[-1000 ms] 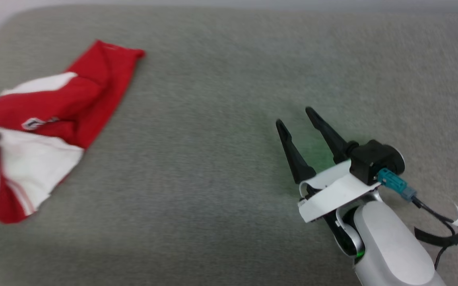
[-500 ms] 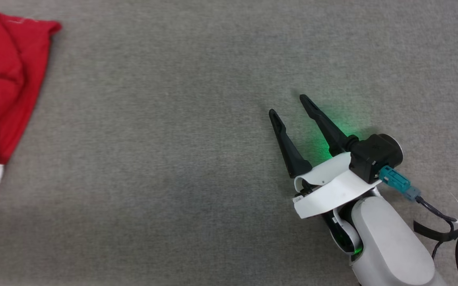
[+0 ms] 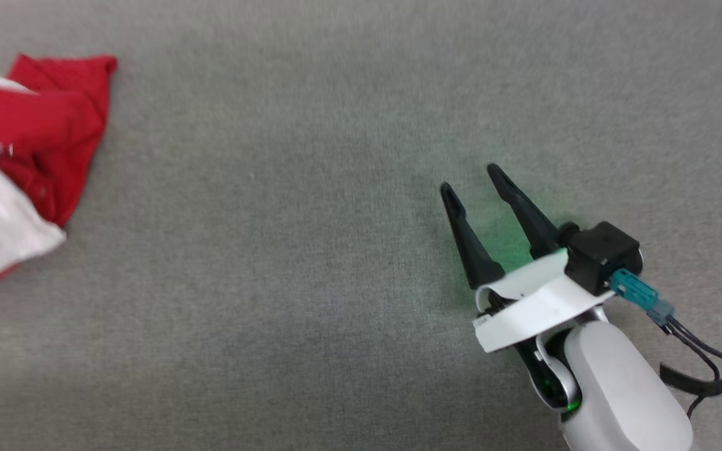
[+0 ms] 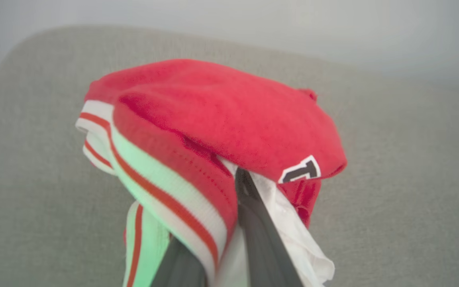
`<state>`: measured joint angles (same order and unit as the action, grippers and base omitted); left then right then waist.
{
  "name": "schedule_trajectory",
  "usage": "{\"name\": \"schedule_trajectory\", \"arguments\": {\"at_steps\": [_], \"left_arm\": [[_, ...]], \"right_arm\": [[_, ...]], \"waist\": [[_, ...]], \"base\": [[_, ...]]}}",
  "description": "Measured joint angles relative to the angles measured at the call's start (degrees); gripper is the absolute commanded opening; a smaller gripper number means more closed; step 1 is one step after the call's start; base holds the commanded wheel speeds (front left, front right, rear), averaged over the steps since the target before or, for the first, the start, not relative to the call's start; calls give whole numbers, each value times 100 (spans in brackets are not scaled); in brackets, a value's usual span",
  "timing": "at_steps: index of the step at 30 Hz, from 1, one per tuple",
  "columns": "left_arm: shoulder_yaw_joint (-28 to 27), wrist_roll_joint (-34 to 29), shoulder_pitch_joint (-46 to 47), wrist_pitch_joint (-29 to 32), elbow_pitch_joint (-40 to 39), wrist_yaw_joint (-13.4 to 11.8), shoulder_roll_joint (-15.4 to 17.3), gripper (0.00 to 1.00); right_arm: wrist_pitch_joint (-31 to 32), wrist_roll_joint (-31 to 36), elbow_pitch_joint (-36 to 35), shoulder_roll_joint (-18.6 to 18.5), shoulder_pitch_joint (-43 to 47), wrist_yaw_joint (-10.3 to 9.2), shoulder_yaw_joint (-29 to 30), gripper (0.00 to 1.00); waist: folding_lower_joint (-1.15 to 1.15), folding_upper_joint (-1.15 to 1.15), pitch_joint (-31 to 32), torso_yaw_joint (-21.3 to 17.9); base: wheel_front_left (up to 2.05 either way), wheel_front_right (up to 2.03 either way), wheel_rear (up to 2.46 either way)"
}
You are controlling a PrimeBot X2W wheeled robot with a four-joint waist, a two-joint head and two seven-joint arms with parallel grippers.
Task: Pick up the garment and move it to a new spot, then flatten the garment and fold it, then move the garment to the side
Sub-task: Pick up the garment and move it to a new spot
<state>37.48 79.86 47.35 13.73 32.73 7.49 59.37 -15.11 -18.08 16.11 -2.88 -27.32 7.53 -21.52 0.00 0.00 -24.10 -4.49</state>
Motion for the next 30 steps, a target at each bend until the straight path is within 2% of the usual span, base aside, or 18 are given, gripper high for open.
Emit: {"name": "schedule_trajectory", "arguments": {"at_steps": [3,6,11,17,19,24,27,30], "left_arm": [[210,-180,152,-485,-405,-1,70,0],[508,-242,294,-709,-970,-1,74,0],[1115,-386,679,-769,-2102,-1,237,0],[1846,-563,1296,-616,-3272,0,222,0],[2118,-592,1529,-480,-3523,0,151,0],[2686,-587,2201,-276,-3930,0,-285,0],[2904,-433,2498,-321,-3953,0,-528,0],[3114,-282,2679,-312,-3897,0,-602,0]], "right_arm": [[0,-99,38,-3,155,0,116,100],[-1,-168,29,-3,326,0,257,100],[-1,-298,-155,-3,542,0,467,100],[-1,-543,-498,-5,787,0,548,100],[0,-643,-644,-7,882,0,548,100],[0,-931,-1012,-10,1078,0,516,100],[-1,-1077,-1215,-13,1220,0,495,100],[-1,-1280,-1404,-15,1350,0,517,100]], "waist": [[0,0,264,4],[0,0,511,-10],[0,0,787,-152],[0,0,878,-528],[0,0,868,-694],[0,0,746,-1180],[0,0,630,-1504],[0,0,504,-1833]], "base": [[0,0,0],[0,0,0],[0,0,0],[0,0,0],[0,0,0],[0,0,0],[0,0,0],[0,0,0]]}}
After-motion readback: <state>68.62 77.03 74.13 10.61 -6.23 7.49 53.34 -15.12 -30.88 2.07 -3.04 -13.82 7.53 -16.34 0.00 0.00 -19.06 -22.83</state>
